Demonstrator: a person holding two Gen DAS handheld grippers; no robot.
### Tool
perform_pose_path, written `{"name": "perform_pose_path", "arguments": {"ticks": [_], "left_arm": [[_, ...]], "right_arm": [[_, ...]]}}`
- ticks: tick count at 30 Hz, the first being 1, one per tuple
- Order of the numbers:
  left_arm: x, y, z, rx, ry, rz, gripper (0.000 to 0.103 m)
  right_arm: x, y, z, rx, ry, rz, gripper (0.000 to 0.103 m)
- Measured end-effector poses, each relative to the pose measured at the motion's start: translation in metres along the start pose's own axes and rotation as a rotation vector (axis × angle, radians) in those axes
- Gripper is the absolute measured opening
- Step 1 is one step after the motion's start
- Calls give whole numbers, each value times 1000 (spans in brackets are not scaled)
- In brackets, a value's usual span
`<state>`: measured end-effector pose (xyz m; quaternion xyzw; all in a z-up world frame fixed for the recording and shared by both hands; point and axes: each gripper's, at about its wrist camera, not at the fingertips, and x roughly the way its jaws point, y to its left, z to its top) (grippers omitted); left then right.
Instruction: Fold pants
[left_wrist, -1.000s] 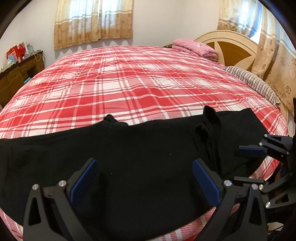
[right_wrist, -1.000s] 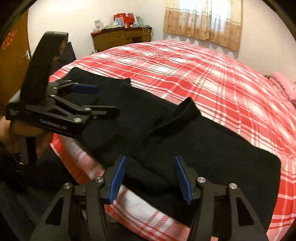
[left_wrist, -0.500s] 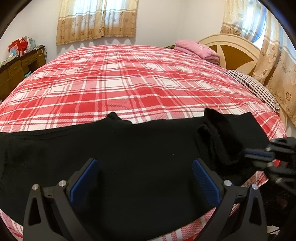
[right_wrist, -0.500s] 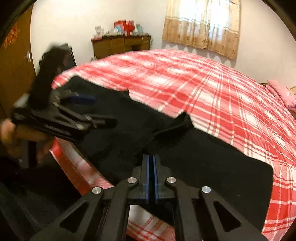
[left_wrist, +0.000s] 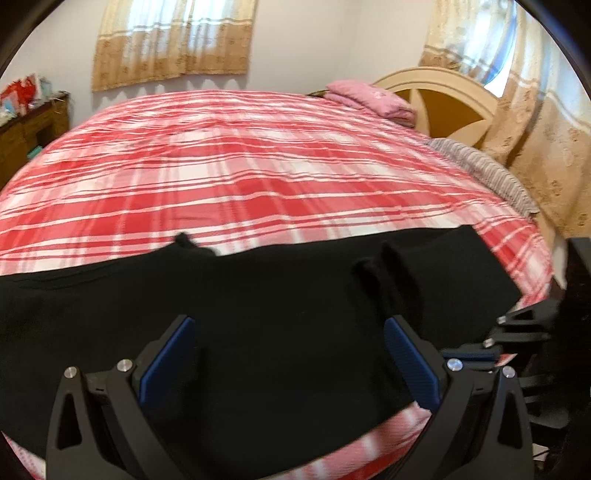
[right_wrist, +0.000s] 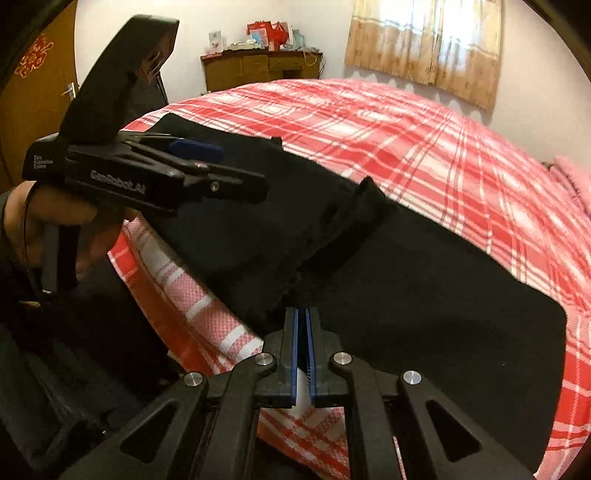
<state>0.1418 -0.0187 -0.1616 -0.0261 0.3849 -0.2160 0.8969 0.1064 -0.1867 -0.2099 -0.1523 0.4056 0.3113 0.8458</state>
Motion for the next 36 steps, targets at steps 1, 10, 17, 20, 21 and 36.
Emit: {"name": "perform_pose_path", "arguments": {"ticks": [1,10,17,20,21,36], "left_arm": [[1,-3,2,0,0,-18,103],[22,-42,19,-2,40,-160,99],[51,-50,17,-58,141,-190,77],[50,-50,17,-48,132,-171,46],[50,-50,17,-50,136,-180,34],[17,-26,42,-65,71,-173,12]], "right_arm": [[-4,-2,0,6,-8,1,7],[-46,-53,-21,158,-125,-49,50],[-78,-118,-36,477,-284,-152,51],[-85,-140,-47,582,-329,-200,52],[-87,-146,-50,617,-338,-220,52],[-104,-160,-65,691,-402,-284,58]]}}
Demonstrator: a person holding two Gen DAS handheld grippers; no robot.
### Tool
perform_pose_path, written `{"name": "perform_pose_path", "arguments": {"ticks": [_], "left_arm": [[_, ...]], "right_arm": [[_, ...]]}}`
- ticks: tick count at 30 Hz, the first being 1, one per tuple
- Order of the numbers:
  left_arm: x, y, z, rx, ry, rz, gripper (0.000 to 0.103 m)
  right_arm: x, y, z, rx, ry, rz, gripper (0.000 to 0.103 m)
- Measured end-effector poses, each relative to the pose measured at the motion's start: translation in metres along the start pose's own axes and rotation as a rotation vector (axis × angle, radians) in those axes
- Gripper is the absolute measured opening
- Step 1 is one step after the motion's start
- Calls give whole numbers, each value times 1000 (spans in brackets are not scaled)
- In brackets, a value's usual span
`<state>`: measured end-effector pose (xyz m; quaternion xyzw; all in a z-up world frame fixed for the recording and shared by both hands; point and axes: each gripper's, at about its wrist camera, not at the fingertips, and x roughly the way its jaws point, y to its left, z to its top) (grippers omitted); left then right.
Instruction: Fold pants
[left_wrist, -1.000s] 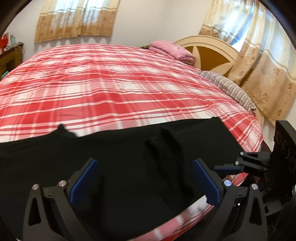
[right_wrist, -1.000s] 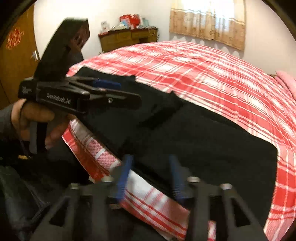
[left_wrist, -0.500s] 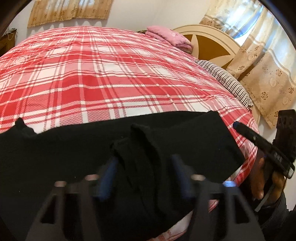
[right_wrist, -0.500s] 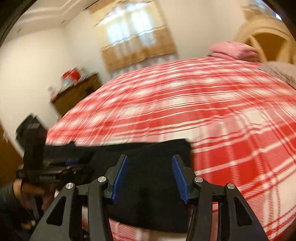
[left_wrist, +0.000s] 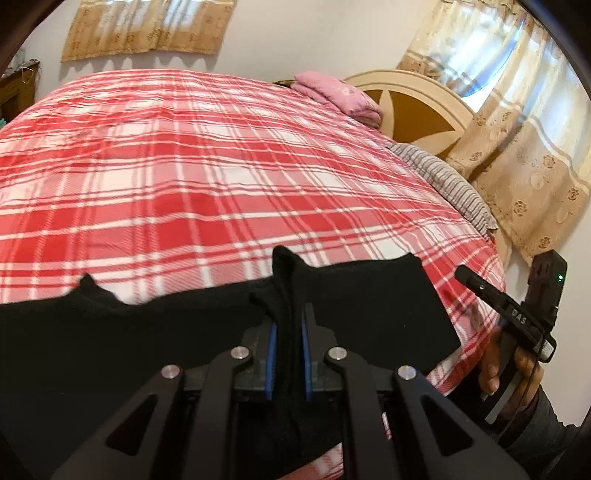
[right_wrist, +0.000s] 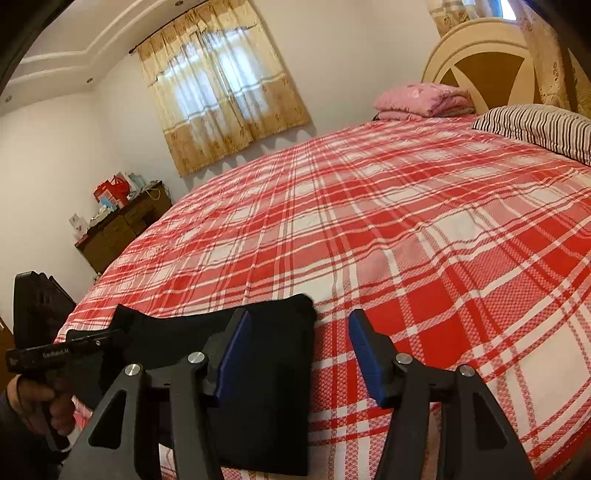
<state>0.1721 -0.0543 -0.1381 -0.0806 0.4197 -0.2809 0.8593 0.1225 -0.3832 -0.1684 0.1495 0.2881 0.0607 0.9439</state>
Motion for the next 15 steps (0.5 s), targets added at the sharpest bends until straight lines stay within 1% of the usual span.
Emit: {"name": "perform_pose_path", "arguments": {"ticks": [3,5,6,8,9,10,11,12,13,14,15], "left_arm": [[12,4,-5,1,50,31,12],[26,6,-12,-1,81,58,12],[27,6,-13,-1,83,62,12],[31,8,-16,6,82,92,19],[30,7,-17,16,77,99,19],[29,6,-17,27,75,105,21],[28,3,-18,45,78,118,27],[26,2,-18,56,78,122,29],[23,0,-19,69,71,125,35],[18,-3,-20,86,49,139,51],[16,-3,-21,97,35,152,62]], "right_arm": [[0,8,-1,-27,8,31,58],[1,18,-3,-64,28,90,58],[2,25,-6,-89,43,124,58],[16,37,-13,-138,143,178,59],[28,40,-20,-153,208,177,59],[38,40,-28,-161,254,143,59],[41,41,-30,-172,262,130,60],[39,43,-29,-184,254,128,60],[35,46,-25,-189,235,129,60],[31,48,-19,-187,208,130,60],[28,50,-12,-180,176,136,60]]}}
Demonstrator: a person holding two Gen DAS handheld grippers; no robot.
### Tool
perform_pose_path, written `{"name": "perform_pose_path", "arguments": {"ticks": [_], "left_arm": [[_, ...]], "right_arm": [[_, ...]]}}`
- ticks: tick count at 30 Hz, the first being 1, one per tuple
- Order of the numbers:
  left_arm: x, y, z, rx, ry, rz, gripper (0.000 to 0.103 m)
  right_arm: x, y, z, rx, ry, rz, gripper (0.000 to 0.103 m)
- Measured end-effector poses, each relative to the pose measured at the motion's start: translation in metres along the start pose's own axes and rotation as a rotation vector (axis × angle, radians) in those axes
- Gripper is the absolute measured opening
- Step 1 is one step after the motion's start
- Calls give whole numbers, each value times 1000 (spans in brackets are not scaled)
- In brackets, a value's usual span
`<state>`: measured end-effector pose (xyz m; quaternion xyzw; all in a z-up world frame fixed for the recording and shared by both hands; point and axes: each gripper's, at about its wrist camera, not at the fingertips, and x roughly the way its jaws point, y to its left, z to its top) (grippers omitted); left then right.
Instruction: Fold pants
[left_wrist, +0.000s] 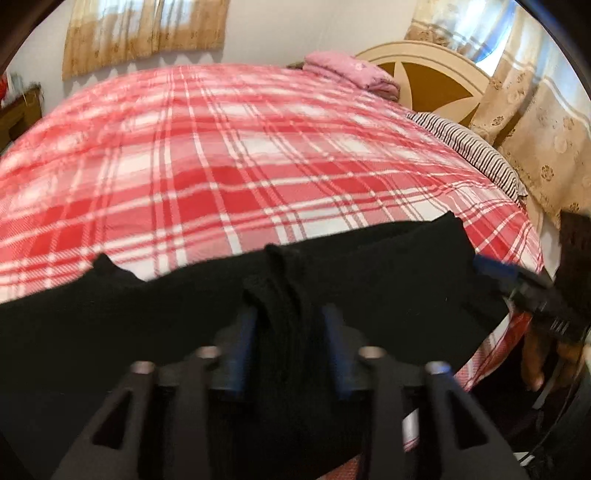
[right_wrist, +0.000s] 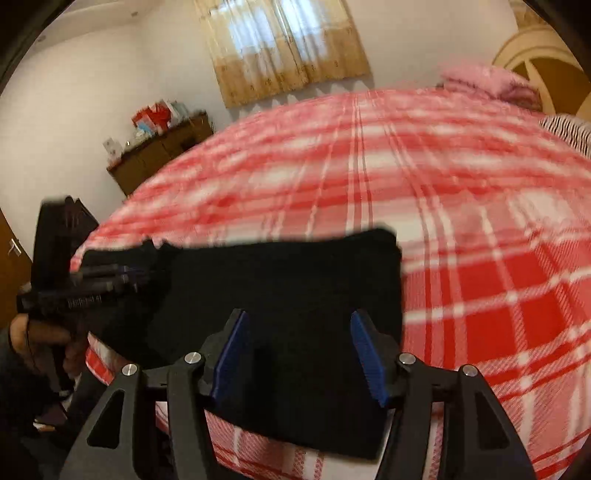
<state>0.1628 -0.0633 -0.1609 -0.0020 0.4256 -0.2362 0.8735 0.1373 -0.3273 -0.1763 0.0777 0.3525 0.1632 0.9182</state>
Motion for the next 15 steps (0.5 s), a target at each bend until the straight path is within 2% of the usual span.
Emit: {"name": "perform_pose_path", "arguments": {"ticks": [1,2,4,6,8,10,12,15], "left_arm": [[-2,-1,-1,13,-16,25,78],[-3,-3,-2,30,-30,54,80],[-1,-3,-1,46,-28,69,80],[2,-2,-2,52,-20,91,80],[5,2,-3,53,-8,125,80],[2,5,-5,48,-14,126,80],[-1,12,-8,29,-14,124,80],[-15,25,-15,8,-22,117,81]], "right_arm": [[-1,1,5,6,-19,4,61],[2,-1,12,17,-29,7,64],[22,-8,21,54,18,14,70],[50,-18,18,72,96,-43,72],[48,-14,16,65,70,-65,72],[39,-1,18,18,58,-90,72],[31,13,21,-17,25,-95,72],[33,46,19,-93,28,-73,72]]}}
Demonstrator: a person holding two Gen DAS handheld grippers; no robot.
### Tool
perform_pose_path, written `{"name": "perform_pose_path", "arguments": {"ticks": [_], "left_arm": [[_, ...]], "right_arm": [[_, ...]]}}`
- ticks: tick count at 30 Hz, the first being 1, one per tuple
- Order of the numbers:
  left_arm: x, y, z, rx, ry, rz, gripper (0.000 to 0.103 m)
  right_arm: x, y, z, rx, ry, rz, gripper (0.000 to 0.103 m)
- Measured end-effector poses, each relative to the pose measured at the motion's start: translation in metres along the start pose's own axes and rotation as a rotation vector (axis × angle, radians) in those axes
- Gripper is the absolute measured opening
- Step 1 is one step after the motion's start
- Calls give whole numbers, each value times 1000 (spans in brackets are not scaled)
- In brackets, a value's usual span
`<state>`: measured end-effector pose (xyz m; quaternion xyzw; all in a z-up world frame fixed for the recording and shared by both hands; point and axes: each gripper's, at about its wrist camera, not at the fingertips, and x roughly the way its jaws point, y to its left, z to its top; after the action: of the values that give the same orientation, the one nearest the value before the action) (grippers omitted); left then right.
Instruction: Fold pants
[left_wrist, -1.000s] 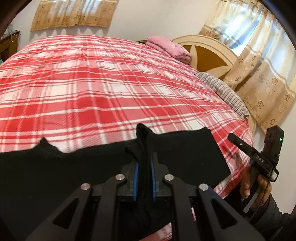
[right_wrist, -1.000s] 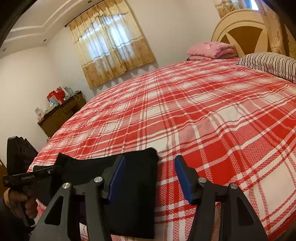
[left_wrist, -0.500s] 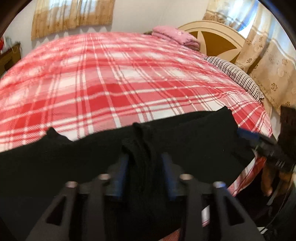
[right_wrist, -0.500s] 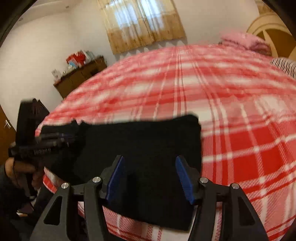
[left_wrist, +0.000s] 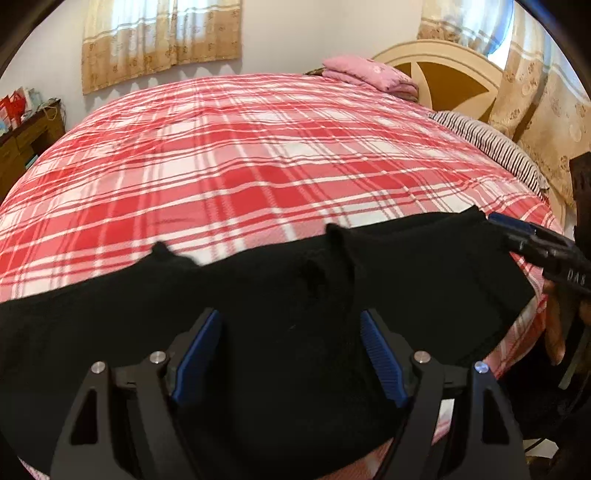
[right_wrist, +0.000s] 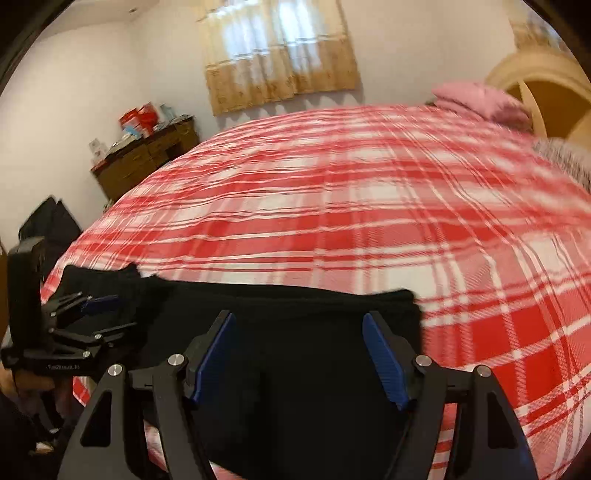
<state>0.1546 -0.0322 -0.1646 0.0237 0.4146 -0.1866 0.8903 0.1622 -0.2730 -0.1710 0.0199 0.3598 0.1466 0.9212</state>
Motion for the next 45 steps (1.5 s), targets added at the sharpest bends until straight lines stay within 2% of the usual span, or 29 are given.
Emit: {"name": "perform_pose_path", "arguments": {"ticks": [4,6,9,12,14,16,20,23,26,28,31,34,38,45], "left_arm": [[-21,20,-9,10,-25,63,93],[-34,36,-14,4,-40,98,94],[-49,62,-21,-16,-59,167,97],[-59,91,-28,-34,-68,257,98],[-63,115,-32,-75,-68,303,98],[-68,136,-36,-116,-67,343,98],[-79,169,-42,-176,-84,410,98],[-86,188,-46,-207,-103,457,98],[-83,201,-49,-234,-108,475,98],[-78,206,-50,-244,-99,477,98],[-69,210,-54,-243,-76,475,98],[-61,214,-60,-246,-54,465,98],[-62,217,-63,-259,-70,455,103],[-60,218,-65,-248,-89,443,103]], "right_arm": [[17,51,1,-122,7,61,72],[29,71,5,-157,-8,74,72],[41,97,4,-185,3,179,72],[58,128,-12,-280,92,285,72],[70,139,-26,-338,136,249,72],[65,141,-31,-361,110,235,72],[38,130,-23,-299,58,277,72],[22,123,-25,-301,18,202,72],[36,114,-36,-310,65,95,72],[55,105,-44,-275,136,104,72],[52,106,-42,-282,119,104,73],[47,100,-39,-229,93,133,73],[33,89,-39,-178,42,144,73],[25,80,-34,-136,-13,138,73]]}}
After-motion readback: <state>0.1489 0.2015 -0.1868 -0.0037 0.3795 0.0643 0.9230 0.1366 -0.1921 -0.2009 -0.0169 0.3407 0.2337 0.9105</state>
